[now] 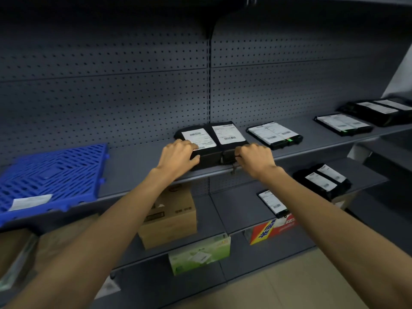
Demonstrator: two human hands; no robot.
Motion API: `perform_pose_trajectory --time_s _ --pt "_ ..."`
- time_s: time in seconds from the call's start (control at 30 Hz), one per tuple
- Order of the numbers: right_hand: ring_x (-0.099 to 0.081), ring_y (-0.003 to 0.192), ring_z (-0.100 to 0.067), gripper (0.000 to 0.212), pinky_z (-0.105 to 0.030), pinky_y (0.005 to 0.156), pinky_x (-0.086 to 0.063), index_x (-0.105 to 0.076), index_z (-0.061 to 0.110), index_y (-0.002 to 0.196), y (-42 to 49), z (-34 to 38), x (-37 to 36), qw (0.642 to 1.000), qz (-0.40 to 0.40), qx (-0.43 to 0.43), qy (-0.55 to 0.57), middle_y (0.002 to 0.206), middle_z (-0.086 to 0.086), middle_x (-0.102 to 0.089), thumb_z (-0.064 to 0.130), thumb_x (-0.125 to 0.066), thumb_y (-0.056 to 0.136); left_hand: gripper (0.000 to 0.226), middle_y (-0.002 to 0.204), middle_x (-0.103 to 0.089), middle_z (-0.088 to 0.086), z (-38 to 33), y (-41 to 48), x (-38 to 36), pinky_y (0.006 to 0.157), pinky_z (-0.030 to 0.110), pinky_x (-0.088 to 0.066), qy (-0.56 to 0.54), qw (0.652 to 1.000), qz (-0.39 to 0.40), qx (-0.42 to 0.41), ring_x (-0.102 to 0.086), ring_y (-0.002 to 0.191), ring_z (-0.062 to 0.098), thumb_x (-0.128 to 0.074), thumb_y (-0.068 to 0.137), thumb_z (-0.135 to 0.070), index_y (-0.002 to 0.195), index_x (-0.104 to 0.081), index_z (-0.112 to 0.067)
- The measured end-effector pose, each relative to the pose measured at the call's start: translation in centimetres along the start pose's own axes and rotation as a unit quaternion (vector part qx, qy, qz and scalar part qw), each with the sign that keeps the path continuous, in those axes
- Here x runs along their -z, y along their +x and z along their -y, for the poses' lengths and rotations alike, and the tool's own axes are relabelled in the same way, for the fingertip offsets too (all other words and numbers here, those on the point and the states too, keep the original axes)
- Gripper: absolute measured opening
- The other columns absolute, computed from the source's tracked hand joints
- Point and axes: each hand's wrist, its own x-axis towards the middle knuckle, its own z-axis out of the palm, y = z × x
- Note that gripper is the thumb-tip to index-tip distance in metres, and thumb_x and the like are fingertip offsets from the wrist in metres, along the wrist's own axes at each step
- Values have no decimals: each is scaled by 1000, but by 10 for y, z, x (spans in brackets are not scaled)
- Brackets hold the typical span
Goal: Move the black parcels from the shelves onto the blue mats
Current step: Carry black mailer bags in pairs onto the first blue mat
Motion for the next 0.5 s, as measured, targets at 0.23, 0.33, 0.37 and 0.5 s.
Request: perform_pose_trajectory --time_s 0.23,0.33,0.37,0.5 --pt "-53 116 -31 34 -39 80 -47 -55 13 127 38 -30 -33 998 22 -19 56 118 -10 -63 33 -49 99 49 122 -65 7 -32 48 -23 79 43 -55 -1 998 10 59 -60 110 28 -44 98 -50 126 -63 -14" --pt "-40 130 -34 55 -45 92 -45 -40 11 141 68 -21 -51 992 83 -44 80 141 -10 -47 49 -39 100 56 128 -59 9 -37 71 -41 81 45 -52 -9 993 58 103 -55 115 32 -34 100 -54 130 -56 -13" --pt "-34 134 -36 64 -47 97 -42 -32 10 146 79 -18 -57 990 107 -50 79 149 -11 -38 54 -34 100 59 131 -56 10 -38 78 -46 84 47 -50 -21 989 79 123 -53 118 34 -32 100 -57 133 -53 -12" --pt "-14 144 -41 88 -52 109 -32 -8 9 156 108 -17 -76 978 180 -57 90 163 -11 -7 70 -23 93 74 143 -45 13 -37 107 -61 94 51 -44 -47 971 139 187 -42 127 40 -24 96 -66 143 -40 -11"
